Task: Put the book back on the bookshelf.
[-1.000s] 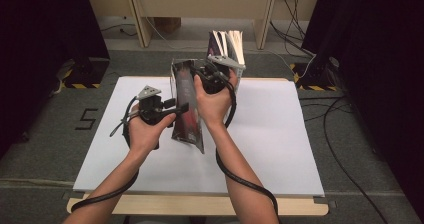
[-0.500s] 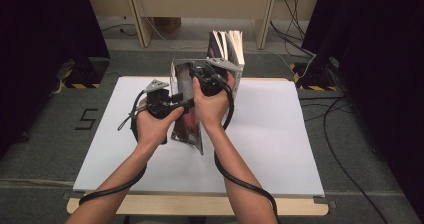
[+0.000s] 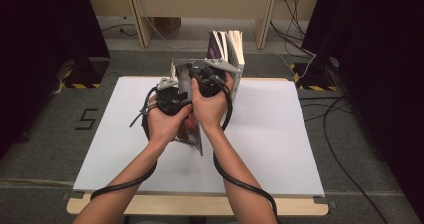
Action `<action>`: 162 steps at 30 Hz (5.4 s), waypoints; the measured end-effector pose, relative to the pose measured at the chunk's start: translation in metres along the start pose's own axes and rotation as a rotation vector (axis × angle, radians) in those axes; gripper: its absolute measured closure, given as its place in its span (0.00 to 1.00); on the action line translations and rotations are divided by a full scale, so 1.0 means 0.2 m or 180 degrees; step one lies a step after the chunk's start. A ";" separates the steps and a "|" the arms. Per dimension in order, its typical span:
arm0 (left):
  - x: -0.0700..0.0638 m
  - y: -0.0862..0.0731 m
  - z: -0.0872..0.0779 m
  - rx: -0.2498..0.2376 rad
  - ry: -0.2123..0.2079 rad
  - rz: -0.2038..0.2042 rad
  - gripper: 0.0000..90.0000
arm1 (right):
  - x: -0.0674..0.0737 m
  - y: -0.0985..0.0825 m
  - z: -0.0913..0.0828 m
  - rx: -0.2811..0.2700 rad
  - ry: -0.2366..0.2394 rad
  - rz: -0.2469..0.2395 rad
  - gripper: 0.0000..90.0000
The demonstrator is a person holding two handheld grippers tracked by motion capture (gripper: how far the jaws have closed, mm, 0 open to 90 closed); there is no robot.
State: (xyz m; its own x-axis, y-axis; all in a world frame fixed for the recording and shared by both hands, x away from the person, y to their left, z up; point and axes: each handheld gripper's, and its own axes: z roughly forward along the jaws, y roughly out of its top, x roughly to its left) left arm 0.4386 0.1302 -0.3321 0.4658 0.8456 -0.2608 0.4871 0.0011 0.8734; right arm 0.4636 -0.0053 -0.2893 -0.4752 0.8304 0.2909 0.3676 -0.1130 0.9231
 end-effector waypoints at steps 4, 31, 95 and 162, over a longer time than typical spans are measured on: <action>-0.02 -0.01 0.01 0.0013 0.0090 0.0107 0.43 | 0.01 0.00 -0.01 -0.0009 0.0013 0.0045 0.97; 0.04 -0.07 -0.10 0.0066 0.0295 0.0064 0.80 | 0.11 -0.01 0.06 0.0137 0.0275 0.0089 0.97; 0.28 0.03 -0.24 -0.0571 0.0215 0.0089 0.96 | -1.02 -0.82 -0.74 0.0780 -0.0887 0.0468 0.70; 0.38 0.18 -0.07 -0.0796 0.0424 0.0057 0.96 | -1.03 -0.87 -0.75 0.0831 -0.0898 0.0464 0.69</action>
State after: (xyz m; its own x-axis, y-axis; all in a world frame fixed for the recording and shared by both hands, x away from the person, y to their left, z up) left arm 0.4805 0.2019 -0.3142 0.3634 0.9094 -0.2024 0.2746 0.1030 0.9560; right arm 0.3774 -0.2394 -0.4716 -0.1785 0.9371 0.3001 0.6226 -0.1286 0.7719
